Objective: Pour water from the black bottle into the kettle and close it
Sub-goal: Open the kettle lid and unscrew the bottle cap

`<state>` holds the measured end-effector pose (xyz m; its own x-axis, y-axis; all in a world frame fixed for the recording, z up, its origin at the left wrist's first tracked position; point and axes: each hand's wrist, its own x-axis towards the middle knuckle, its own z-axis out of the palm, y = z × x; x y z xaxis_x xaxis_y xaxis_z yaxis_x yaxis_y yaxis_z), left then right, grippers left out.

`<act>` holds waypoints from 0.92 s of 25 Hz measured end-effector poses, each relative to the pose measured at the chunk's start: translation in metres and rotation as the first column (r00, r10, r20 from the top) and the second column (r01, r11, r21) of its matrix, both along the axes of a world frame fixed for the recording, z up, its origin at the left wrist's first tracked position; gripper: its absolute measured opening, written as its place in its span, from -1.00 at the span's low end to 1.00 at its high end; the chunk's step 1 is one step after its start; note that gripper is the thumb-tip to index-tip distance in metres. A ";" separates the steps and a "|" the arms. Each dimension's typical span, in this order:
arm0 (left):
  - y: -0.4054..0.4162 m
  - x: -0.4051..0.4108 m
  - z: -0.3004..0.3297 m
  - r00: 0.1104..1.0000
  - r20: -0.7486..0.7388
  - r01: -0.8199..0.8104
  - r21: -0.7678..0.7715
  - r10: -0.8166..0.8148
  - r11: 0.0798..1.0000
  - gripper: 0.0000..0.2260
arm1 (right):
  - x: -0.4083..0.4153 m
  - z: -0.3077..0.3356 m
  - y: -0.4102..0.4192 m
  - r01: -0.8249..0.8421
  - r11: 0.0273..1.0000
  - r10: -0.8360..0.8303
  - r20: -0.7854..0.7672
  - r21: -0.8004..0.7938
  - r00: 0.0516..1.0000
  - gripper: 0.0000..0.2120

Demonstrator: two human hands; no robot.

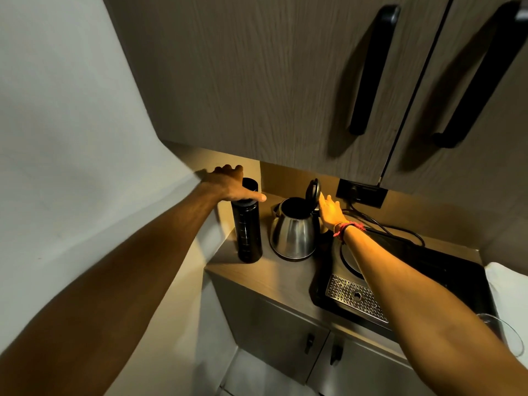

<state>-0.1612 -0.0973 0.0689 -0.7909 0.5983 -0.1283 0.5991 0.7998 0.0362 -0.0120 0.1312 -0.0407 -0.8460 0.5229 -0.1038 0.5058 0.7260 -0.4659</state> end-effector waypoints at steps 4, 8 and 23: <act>0.002 -0.002 -0.004 0.996 0.064 0.046 0.157 -0.057 0.987 -0.32 | 0.002 -0.001 0.001 -0.044 0.997 0.041 0.046 0.067 0.998 -0.39; 0.007 0.023 -0.020 0.898 -0.436 0.208 0.310 -0.056 0.928 -0.27 | -0.001 -0.005 0.004 -0.071 0.989 0.063 0.058 0.132 0.996 -0.38; 0.019 0.136 -0.198 0.958 -0.112 0.275 0.097 -0.264 0.957 -0.32 | -0.002 -0.012 0.008 -0.056 0.981 0.041 0.083 0.187 0.996 -0.36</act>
<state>-0.0249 -0.0781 -0.1289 -0.6036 0.7971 0.0199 0.7969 0.6023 0.0463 -0.0136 0.1392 -0.0524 -0.8639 0.4982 -0.0743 0.4977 0.8215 -0.2782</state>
